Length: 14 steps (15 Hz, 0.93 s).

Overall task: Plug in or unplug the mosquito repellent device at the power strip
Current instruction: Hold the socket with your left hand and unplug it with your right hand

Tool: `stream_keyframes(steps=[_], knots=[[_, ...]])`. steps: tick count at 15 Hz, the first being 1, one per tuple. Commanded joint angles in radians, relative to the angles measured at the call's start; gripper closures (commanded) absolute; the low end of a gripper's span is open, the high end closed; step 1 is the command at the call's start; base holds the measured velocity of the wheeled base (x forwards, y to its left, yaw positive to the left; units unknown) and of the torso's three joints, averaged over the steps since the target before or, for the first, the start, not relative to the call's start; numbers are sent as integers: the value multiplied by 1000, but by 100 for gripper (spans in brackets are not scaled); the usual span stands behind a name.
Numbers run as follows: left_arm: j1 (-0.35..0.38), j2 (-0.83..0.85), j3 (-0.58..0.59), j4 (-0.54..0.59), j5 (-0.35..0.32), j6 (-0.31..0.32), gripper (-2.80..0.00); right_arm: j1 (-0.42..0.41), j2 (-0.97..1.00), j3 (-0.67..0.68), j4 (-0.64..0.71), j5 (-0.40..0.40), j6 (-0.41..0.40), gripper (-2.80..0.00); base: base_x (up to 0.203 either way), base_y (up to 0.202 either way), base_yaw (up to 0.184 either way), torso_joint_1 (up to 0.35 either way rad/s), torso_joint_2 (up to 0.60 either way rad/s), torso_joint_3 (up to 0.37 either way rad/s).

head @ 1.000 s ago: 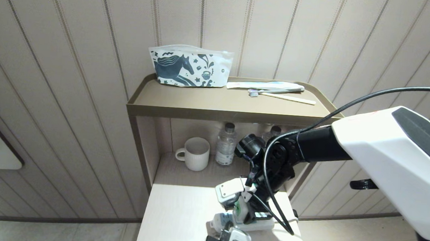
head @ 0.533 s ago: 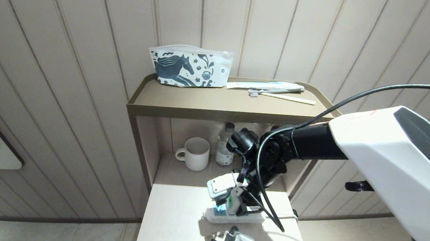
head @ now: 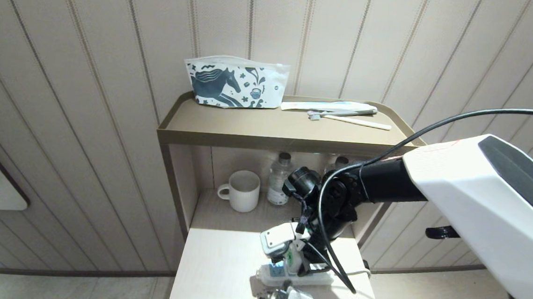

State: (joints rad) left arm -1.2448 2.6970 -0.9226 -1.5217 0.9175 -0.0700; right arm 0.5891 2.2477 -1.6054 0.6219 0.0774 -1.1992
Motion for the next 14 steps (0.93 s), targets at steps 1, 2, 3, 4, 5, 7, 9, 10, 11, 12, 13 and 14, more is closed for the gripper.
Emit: stream_keyframes(steps=[1, 2, 3, 4, 5, 7, 9, 10, 11, 12, 13, 14], knots=[[10, 3, 0, -43, 11, 0, 0, -3, -11, 24, 4, 1, -8, 0, 0, 0, 0, 0, 0, 0], [28, 4, -1, -43, 12, 1, 0, -3, -26, 46, 4, 1, -9, 0, 0, 0, 0, 0, 0, 0], [28, 4, -1, -43, 12, 1, 0, -3, -28, 48, 4, 1, -10, 0, 0, 0, 0, 0, 0, 0], [28, 4, -1, -43, 12, 1, 0, -3, -28, 48, 4, 1, -10, 0, 0, 0, 0, 0, 0, 0], [28, 4, -1, -43, 12, 1, 0, -3, -28, 48, 4, 1, -10, 0, 0, 0, 0, 0, 0, 0], [34, 3, -3, -42, 8, 3, 0, -4, -32, 54, 3, 3, -10, 0, 0, 0, 0, 0, 0, 0], [66, -17, -6, -43, 2, 6, 0, -3, -51, 91, 1, 19, -8, 0, 0, 0, 0, 0, 0, 0], [86, -31, -7, -43, -1, 7, 0, -3, -51, 91, 1, 25, -8, 0, 0, 0, 0, 0, 0, 0], [90, -26, -9, -43, -10, 7, 0, -5, -51, 93, -1, 25, -8, 0, 0, 0, 0, 0, 0, 0], [91, -23, -16, -43, -20, 6, 0, -6, -51, 94, -1, 25, -8, 0, 0, 0, 0, 0, 0, 0], [103, -25, -25, -43, -23, 6, 0, -8, -54, 97, -1, 33, -8, 0, 0, 0, 0, 0, 0, 0], [109, -25, -29, -42, -24, 6, 0, -8, -57, 98, -1, 38, -7, 0, 0, 0, 0, 0, 0, 0]])
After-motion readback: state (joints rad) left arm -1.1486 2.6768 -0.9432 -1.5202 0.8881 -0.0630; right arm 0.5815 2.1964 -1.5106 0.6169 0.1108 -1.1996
